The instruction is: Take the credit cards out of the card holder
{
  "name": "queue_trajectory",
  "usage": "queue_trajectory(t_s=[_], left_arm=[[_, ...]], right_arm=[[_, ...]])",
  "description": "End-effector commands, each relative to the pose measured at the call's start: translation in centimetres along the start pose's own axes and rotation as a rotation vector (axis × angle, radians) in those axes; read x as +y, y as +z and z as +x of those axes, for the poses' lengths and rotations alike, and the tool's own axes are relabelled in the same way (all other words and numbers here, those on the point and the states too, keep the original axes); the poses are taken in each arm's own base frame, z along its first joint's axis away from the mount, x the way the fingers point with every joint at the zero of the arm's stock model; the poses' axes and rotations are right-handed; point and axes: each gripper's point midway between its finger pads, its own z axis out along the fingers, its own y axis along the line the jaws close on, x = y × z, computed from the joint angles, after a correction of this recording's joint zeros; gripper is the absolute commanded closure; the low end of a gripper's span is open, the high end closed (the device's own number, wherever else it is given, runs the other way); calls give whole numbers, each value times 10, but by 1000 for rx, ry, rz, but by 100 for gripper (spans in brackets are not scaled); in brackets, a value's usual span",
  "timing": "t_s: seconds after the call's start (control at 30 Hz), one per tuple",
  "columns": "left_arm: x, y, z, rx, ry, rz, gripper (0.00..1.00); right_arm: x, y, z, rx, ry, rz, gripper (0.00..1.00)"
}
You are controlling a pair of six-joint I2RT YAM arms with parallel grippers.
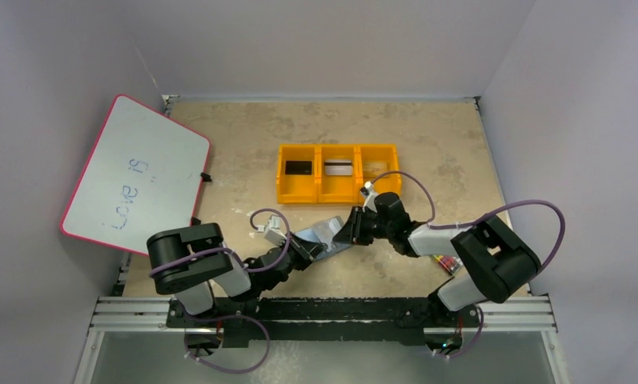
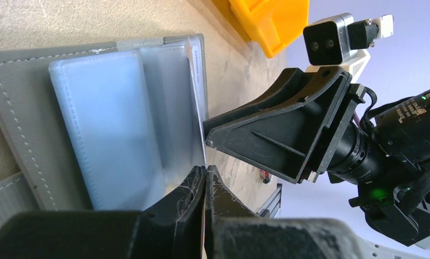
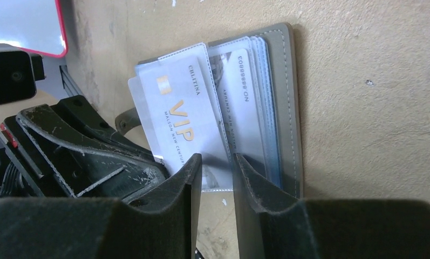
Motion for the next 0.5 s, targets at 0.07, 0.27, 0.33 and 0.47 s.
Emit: queue_trajectory(t_s=[0.07,0.27,0.33,0.47], left_arm=[[-19,3,-2,-21,-22,70,100],[-18,3,-1,-18,-40,81,100],[-17,3,-1,-18,-45,81,100],[-15,2,-1,-18,-49,80,100]], right_arm=[[26,-5,-2,2,1,-121,71],[27,-5,-2,-17,69,-137,84],[26,-5,-2,-27,84,-135,96],[20,-3,-6,-44,94,-96,100]])
